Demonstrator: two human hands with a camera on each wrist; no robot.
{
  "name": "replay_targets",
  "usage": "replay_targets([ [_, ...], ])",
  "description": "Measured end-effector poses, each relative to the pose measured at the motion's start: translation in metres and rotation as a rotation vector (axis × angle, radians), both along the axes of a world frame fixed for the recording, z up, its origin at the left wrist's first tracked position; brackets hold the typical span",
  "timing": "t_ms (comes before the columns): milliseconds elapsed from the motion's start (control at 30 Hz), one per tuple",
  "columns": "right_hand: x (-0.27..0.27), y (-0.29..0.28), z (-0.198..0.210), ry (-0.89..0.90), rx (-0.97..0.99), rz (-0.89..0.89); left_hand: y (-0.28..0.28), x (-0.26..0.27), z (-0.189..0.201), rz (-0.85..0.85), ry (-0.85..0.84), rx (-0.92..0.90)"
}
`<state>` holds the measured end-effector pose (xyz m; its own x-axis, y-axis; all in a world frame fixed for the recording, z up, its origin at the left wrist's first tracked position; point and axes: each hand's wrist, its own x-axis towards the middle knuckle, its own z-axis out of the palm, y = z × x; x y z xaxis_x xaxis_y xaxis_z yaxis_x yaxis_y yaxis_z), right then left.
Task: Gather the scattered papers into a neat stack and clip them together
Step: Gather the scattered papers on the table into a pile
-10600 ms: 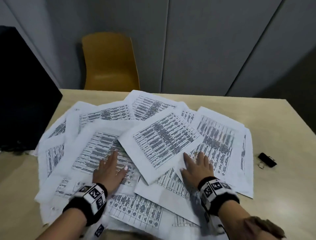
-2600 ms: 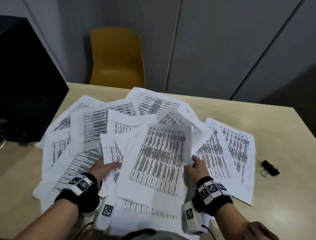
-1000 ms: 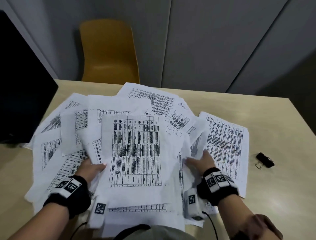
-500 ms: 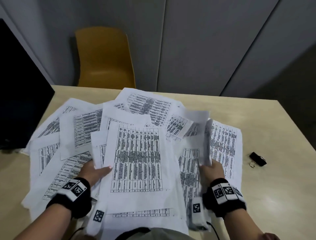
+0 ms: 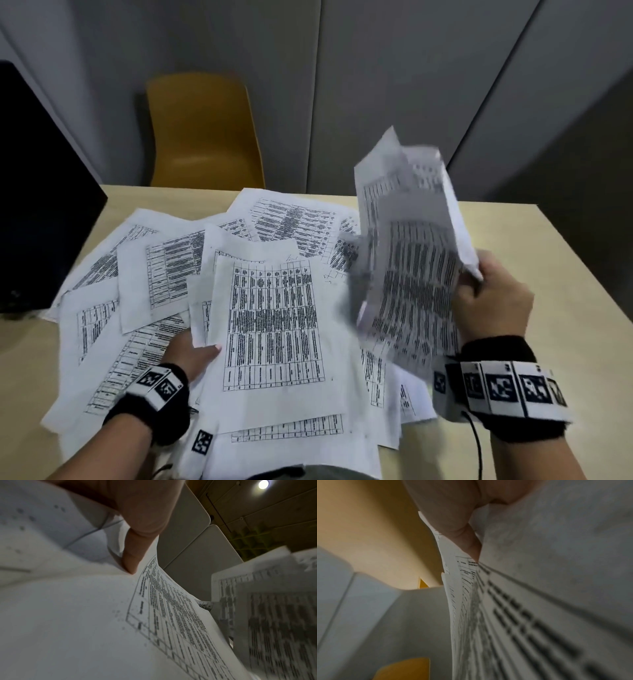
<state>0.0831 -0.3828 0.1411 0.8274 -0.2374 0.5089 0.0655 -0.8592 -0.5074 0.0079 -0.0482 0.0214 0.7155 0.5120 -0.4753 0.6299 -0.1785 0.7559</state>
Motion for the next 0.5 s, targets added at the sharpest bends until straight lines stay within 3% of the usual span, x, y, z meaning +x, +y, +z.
replay_targets([
  [133,-0.004,0.012,0.035,-0.283,0.170,0.117,0.000,0.001,-0.001,-0.040,0.013,0.046],
  [233,0.003,0.021,0.031,-0.265,0.348,0.192,0.004,0.002,-0.005,-0.036,0.023,0.069],
  [300,0.009,0.032,0.012,-0.108,0.455,0.194,0.006,0.002,-0.007,-0.047,0.044,0.034],
  [500,0.008,0.058,-0.086,0.623,0.694,0.154,0.015,0.007,-0.003,0.026,0.053,-0.186],
])
